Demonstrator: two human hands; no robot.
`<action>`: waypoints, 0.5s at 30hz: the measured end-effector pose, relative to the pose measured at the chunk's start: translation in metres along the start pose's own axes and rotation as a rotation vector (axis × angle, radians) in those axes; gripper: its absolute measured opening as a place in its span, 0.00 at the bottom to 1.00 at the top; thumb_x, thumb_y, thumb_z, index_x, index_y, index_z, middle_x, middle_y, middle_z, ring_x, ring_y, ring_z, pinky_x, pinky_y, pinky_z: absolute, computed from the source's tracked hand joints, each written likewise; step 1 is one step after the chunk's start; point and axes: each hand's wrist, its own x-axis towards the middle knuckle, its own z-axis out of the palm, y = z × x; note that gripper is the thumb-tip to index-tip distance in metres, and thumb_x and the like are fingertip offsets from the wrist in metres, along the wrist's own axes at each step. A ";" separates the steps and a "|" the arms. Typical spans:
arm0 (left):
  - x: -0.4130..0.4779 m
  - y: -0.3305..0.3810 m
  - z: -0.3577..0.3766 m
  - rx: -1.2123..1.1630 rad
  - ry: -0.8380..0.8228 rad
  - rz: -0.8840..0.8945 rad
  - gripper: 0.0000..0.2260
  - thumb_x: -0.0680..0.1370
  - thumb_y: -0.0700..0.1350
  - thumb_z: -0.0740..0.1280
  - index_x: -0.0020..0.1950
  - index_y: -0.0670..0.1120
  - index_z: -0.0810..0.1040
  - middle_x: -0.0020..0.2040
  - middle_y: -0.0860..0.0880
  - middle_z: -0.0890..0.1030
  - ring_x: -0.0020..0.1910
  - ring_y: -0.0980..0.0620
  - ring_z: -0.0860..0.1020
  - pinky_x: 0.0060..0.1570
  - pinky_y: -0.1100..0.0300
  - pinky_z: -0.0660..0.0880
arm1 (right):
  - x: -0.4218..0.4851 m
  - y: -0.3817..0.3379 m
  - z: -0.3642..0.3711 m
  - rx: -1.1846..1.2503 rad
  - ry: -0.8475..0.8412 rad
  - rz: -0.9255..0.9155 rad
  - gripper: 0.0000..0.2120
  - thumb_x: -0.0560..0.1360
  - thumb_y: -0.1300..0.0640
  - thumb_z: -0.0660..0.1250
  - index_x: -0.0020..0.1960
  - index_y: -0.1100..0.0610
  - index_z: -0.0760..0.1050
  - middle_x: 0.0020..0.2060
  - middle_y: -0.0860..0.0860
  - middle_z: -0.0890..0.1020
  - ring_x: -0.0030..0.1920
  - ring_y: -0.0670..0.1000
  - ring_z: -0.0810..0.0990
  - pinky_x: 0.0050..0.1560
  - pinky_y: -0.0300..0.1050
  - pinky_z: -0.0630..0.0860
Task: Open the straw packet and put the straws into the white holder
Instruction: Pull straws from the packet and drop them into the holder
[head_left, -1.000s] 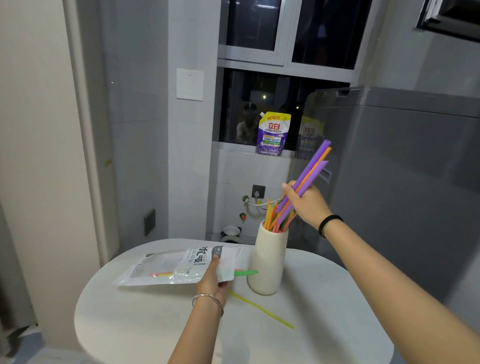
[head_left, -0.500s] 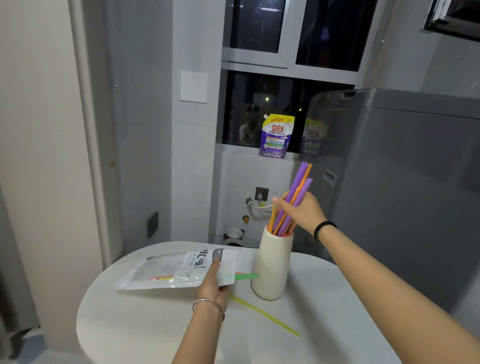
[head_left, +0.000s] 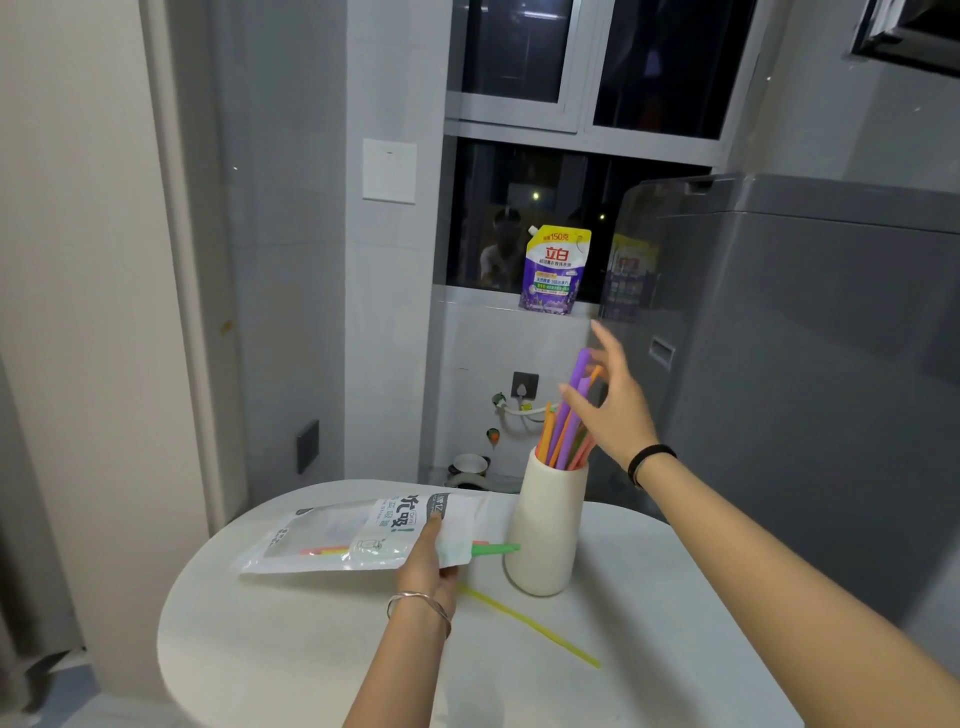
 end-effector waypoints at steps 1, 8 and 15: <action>0.000 0.001 0.000 -0.003 -0.005 0.000 0.22 0.77 0.39 0.67 0.72 0.41 0.71 0.53 0.47 0.80 0.41 0.54 0.77 0.22 0.67 0.77 | 0.001 -0.003 -0.002 -0.007 0.057 -0.071 0.37 0.74 0.55 0.68 0.74 0.41 0.51 0.62 0.42 0.70 0.57 0.44 0.73 0.49 0.37 0.74; -0.002 -0.001 0.000 -0.006 -0.011 -0.003 0.22 0.78 0.38 0.67 0.72 0.41 0.70 0.47 0.49 0.79 0.40 0.54 0.76 0.21 0.67 0.76 | -0.017 0.016 0.008 -0.523 -0.362 -0.077 0.24 0.78 0.46 0.57 0.73 0.51 0.62 0.73 0.52 0.66 0.74 0.53 0.60 0.73 0.54 0.57; -0.001 -0.001 -0.002 -0.002 -0.030 -0.002 0.21 0.78 0.38 0.66 0.71 0.40 0.71 0.44 0.50 0.79 0.40 0.54 0.77 0.23 0.67 0.77 | -0.041 0.021 0.003 -0.602 -0.316 -0.234 0.31 0.78 0.44 0.58 0.76 0.50 0.52 0.76 0.46 0.55 0.77 0.47 0.50 0.77 0.52 0.44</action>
